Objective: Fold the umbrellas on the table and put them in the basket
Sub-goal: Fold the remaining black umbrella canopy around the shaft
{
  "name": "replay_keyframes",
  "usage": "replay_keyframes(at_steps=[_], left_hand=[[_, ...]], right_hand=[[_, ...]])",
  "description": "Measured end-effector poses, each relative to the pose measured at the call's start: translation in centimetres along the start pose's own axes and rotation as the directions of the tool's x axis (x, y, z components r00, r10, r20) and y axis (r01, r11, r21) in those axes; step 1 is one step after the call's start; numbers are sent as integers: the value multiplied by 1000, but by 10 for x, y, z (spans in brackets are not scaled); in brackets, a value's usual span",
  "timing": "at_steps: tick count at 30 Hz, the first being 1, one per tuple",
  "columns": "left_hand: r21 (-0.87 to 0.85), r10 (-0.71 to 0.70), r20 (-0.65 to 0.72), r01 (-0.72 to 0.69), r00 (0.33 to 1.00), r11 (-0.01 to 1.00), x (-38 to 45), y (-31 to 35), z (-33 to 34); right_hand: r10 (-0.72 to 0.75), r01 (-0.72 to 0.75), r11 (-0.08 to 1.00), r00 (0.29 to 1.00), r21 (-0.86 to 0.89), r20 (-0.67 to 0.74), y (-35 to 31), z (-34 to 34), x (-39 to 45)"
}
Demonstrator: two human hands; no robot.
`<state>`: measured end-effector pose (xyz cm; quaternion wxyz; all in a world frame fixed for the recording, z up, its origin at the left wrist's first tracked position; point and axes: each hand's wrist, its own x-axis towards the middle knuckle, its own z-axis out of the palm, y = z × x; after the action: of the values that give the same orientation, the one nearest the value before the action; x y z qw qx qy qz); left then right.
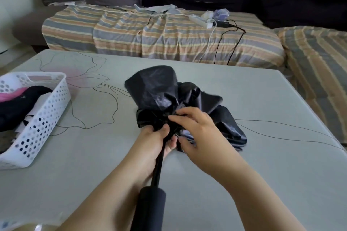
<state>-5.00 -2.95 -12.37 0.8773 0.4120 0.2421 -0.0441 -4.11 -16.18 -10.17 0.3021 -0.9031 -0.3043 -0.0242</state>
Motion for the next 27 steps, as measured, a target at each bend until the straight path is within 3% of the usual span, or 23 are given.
replay_keyframes(at_steps=[2, 6, 11, 14, 21, 27], left_hand=[[-57, 21, -71, -25, 997, 998, 6, 4, -2], [-215, 24, -217, -72, 976, 974, 16, 14, -5], [-287, 41, -232, -109, 972, 952, 21, 21, -13], [-273, 43, -223, -104, 974, 956, 20, 21, -13], [-238, 84, -218, -136, 972, 962, 22, 21, -5], [-5, 153, -55, -153, 987, 988, 9, 19, -6]], right_hand=[[45, -46, 987, 999, 151, 10, -25, -13, -12], [6, -67, 982, 947, 177, 323, -57, -17, -29], [-74, -165, 904, 848, 395, 525, -45, -25, -28], [-92, -116, 923, 859, 367, 504, -40, -24, -27], [-19, -164, 909, 901, 382, 433, -26, -10, -19], [11, -148, 911, 941, 385, 338, -12, -10, -12]])
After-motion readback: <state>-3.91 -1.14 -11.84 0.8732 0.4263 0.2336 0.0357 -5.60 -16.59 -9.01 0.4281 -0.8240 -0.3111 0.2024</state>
